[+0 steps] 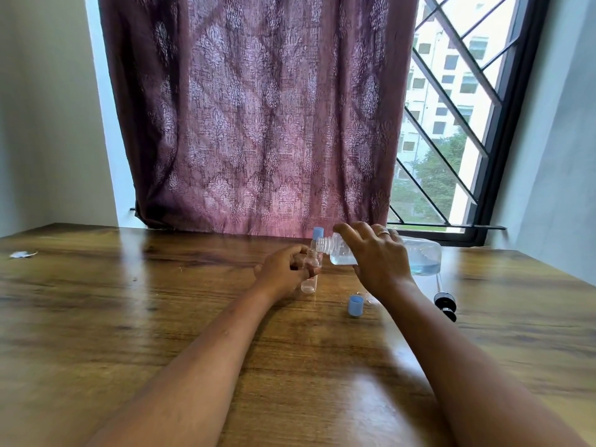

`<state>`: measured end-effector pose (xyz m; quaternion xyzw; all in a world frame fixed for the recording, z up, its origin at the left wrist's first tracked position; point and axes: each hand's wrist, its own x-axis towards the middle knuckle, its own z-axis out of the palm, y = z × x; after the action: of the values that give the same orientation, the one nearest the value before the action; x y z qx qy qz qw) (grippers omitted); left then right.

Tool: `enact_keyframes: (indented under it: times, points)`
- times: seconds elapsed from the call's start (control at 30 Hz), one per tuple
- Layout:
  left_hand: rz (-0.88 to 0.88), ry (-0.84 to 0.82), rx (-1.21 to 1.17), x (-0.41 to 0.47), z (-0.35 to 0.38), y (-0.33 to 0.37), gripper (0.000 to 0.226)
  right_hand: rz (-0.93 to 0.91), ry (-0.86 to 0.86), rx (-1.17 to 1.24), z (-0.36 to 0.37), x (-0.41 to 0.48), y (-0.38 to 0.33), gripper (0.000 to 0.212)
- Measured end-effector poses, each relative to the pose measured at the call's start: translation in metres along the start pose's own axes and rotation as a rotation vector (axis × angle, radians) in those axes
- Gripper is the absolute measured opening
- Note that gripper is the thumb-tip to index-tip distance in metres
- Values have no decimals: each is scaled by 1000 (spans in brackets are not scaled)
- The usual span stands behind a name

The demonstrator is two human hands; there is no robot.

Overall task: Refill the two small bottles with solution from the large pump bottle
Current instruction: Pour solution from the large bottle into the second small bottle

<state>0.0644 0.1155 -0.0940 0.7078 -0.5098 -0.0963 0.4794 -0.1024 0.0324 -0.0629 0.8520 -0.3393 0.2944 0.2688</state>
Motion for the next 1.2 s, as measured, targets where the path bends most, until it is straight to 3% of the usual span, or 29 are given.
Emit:
enact_keyframes:
  times: [1.2]
  points:
    - [1,6,-22,-2,3,1,42,-9,33,-34,-8,2,-1,74]
